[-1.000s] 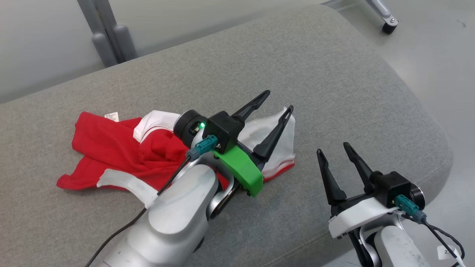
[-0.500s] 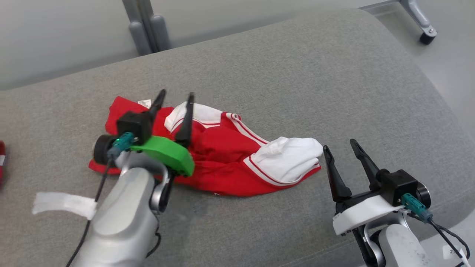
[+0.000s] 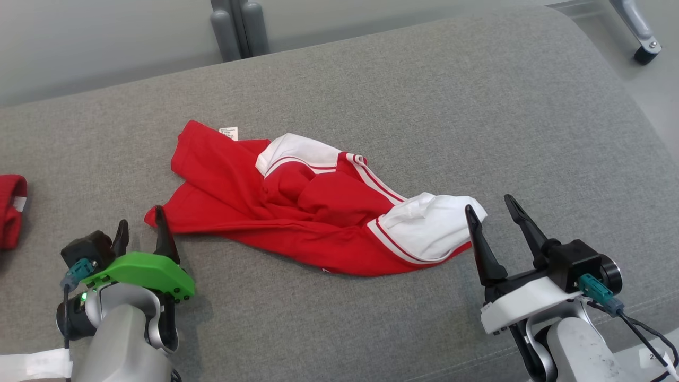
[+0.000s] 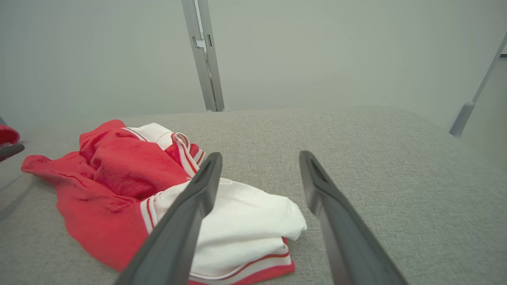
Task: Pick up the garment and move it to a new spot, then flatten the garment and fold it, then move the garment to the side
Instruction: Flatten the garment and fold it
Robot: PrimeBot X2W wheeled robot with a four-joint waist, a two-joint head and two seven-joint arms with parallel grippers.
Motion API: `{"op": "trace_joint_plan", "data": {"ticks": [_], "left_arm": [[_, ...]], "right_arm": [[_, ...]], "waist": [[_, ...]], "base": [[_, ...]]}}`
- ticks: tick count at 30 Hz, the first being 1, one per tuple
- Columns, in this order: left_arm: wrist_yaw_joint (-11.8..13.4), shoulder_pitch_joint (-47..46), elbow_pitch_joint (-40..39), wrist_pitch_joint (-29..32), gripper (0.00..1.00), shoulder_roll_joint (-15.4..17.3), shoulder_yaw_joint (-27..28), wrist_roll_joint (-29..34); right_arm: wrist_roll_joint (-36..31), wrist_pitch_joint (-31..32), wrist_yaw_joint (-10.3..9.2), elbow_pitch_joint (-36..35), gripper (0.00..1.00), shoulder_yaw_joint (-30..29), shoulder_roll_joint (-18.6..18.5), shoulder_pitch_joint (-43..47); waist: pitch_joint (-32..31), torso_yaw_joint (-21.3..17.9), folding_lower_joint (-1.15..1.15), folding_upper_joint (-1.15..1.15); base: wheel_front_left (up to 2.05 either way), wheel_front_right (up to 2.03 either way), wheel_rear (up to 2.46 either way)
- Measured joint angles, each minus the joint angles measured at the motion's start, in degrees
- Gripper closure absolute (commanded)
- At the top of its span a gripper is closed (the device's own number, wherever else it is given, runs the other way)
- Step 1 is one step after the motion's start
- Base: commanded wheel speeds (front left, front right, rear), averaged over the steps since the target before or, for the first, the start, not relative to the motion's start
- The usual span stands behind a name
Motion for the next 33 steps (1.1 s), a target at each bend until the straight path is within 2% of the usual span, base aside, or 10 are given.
{"op": "trace_joint_plan", "data": {"ticks": [5, 13, 16, 17, 20, 21, 22, 24, 28, 33], "left_arm": [[-0.12, 0.00, 3.98, 0.00, 0.00, -1.38, 3.67, 0.66], [-3.33, -1.32, 7.75, 0.00, 0.00, -2.72, 7.22, 0.11], [-4.91, -1.98, 8.04, 0.00, 0.11, -2.87, 7.68, -0.38], [-5.22, -2.25, 8.27, 0.00, 0.06, -2.93, 7.73, -0.55], [-5.89, -3.02, 9.36, 0.00, 0.07, -3.01, 7.53, -0.99], [-6.06, -3.32, 9.53, 0.00, 0.19, -3.02, 7.34, -0.99], [-6.23, -3.63, 9.59, 0.00, 0.51, -3.02, 7.26, -1.00], [-6.32, -4.06, 10.44, 0.00, 1.00, -3.07, 6.89, -1.20], [-6.38, -4.10, 10.34, 0.00, 1.00, -3.13, 7.04, -0.68], [-6.56, -1.38, 2.96, 0.00, 1.00, -3.26, 10.40, 2.18]], "right_arm": [[0.00, 0.00, 0.00, -0.15, 0.00, 0.16, -0.58, -0.16], [-0.01, 0.00, 0.00, -0.14, 0.00, 0.15, -1.32, -0.29], [-0.12, 0.00, 0.00, -0.21, 0.00, 0.36, -1.21, -0.70], [-0.14, 0.00, 0.00, -0.25, 0.00, 0.37, -1.19, -0.75], [-0.19, 0.00, 0.00, -0.26, 0.00, 0.58, -1.13, -0.84], [-0.19, 0.00, 0.00, -0.26, 0.00, 0.62, -1.10, -0.88], [-0.18, 0.00, 0.00, -0.26, 0.00, 0.64, -1.08, -0.97], [0.00, 0.00, 0.00, -0.18, 0.00, 0.56, -1.02, -1.08], [0.33, 0.00, 0.00, -0.07, 0.00, -0.34, -0.87, -1.07], [0.42, 0.00, 0.00, -0.07, 0.00, -2.07, -0.46, -0.64]], "waist": [[0.67, -0.36, 0.00, 0.00], [1.33, -0.25, 0.00, 0.00], [1.59, -0.24, 0.00, 0.00], [1.71, -0.22, 0.00, 0.00], [2.11, -0.17, 0.00, 0.00], [2.26, -0.18, 0.00, 0.00], [2.40, -0.19, 0.00, 0.00], [2.57, -0.23, 0.00, 0.00], [2.62, -0.16, 0.00, 0.00], [1.98, 1.11, 0.00, 0.00]], "base": [[0.00, 0.00, 0.00], [0.00, 0.00, 0.00], [0.00, 0.00, 0.00], [0.00, 0.00, 0.00], [0.00, 0.00, 0.00], [0.00, 0.00, 0.00], [0.00, 0.00, 0.00], [0.00, 0.00, 0.00], [0.00, 0.00, 0.00], [0.00, 0.00, 0.00]]}}
